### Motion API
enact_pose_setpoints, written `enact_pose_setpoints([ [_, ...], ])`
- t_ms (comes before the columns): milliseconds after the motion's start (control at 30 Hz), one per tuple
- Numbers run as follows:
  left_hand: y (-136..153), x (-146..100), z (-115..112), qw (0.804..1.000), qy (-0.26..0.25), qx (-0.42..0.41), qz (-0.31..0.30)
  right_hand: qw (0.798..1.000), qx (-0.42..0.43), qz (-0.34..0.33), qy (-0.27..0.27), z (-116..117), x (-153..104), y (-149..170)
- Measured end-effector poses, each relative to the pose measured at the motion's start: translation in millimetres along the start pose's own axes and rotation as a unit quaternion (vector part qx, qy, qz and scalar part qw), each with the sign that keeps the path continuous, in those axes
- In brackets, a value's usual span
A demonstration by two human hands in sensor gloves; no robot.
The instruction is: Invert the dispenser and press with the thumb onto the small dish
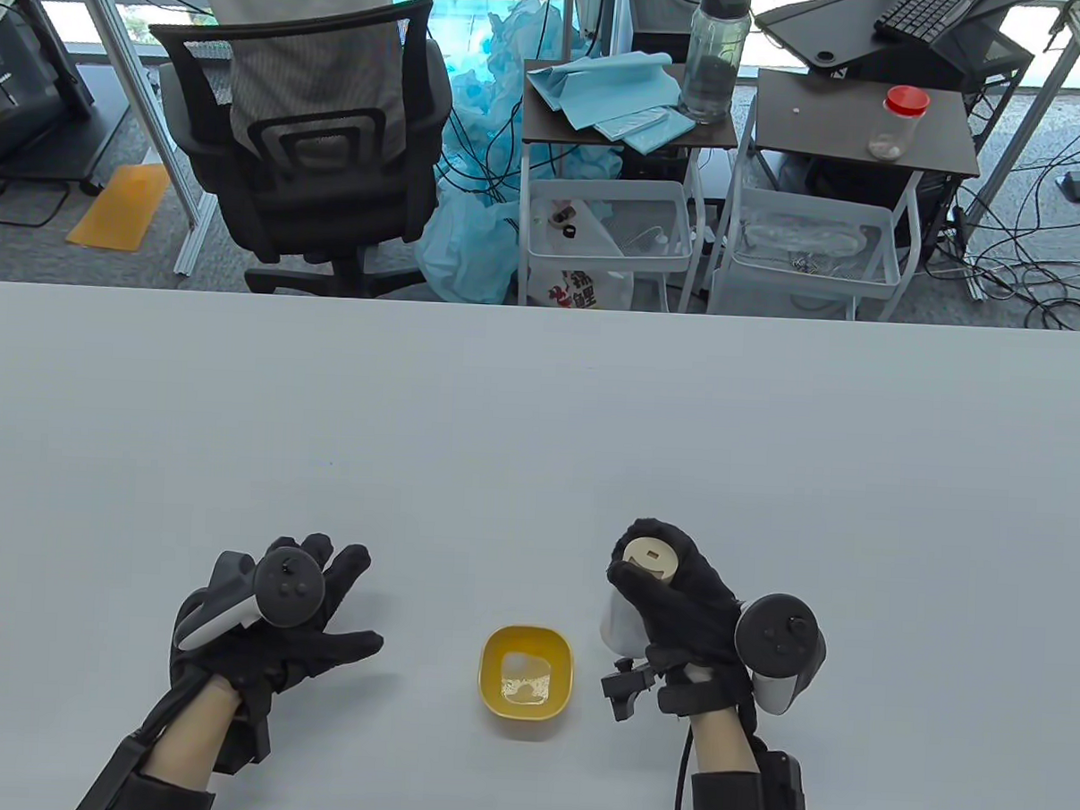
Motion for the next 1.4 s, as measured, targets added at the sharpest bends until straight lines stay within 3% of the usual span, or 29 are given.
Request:
enact_pose_setpoints([
  [700,1,2,0,1.0,0.008,-0.001,-0.001,0.989,-0.093,0.057,-0.096,18,-6,39],
  [1133,1,2,0,1.0,0.008,-0.001,-0.003,0.994,-0.07,0.05,-0.064,11,-6,33],
  [1400,1,-1,4,1.0,-0.01,-0.002,-0.009,0.998,-0.033,0.023,-0.042,-5,3,2],
])
Point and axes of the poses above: the tracker on the back of each hand, its own y axis roughly to the little-finger side, its own x axis roughly from the wrist to the fingertips, z = x × y, the point moved 1 cm from there along x, roughly from the wrist to the fingertips, and after that the axes turned 3 degrees about -z, right-handed, at the moved point
